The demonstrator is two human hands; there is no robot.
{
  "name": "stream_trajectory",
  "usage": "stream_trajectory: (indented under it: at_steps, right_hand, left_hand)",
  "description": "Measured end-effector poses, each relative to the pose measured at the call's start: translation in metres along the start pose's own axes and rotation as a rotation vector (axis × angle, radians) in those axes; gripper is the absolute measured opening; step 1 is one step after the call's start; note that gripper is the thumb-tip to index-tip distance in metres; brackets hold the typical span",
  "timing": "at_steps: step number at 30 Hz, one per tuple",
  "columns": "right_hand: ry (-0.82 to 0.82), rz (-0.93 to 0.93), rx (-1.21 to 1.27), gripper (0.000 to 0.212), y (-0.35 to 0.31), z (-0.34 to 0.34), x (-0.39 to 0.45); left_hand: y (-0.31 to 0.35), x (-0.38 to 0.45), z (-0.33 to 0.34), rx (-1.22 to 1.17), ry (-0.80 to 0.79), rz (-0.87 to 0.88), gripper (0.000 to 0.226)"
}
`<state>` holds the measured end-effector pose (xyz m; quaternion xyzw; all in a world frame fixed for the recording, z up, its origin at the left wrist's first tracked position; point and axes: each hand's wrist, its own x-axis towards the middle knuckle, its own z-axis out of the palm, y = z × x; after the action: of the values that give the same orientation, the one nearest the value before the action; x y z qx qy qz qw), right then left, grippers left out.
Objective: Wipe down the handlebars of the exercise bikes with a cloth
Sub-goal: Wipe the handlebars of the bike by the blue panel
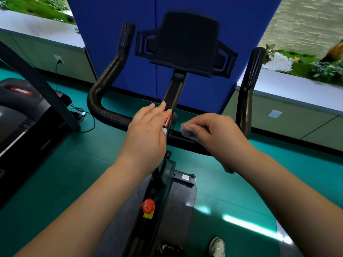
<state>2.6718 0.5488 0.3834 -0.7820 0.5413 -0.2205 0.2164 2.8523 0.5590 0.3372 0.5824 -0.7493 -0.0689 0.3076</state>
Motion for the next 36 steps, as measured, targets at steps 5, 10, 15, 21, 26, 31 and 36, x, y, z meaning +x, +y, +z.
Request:
stream_trajectory:
  at_steps: [5,10,15,21,26,31,36]
  right_hand:
    - [-0.053,0.103,0.056,0.015,-0.002,0.005,0.022]
    - [-0.213,0.179,-0.099,0.004,0.014,-0.022,0.016]
    - [-0.259,0.151,-0.089,0.010,0.002,-0.001,0.039]
    - [-0.265,0.187,-0.115,0.010,0.009,-0.005,0.034]
    - [-0.279,0.198,-0.167,0.011,0.009,-0.012,0.030]
    - [-0.161,0.177,-0.046,0.006,0.000,-0.004,0.019]
    - [-0.076,0.129,-0.069,0.009,0.010,-0.021,-0.011]
  left_hand:
    - [-0.002,0.001,0.000,0.010,-0.003,0.003,0.064]
    - [-0.001,0.000,0.002,-0.002,0.017,0.015,0.060]
    - [-0.002,0.001,0.004,-0.005,0.048,0.007,0.058]
    - [0.000,0.000,0.006,0.001,0.067,0.019,0.057]
    - [0.001,0.001,0.006,0.018,0.069,0.014,0.057]
    - [0.003,0.001,0.005,0.053,0.039,0.018,0.058]
    - [0.004,0.005,0.006,0.058,0.053,0.043,0.056]
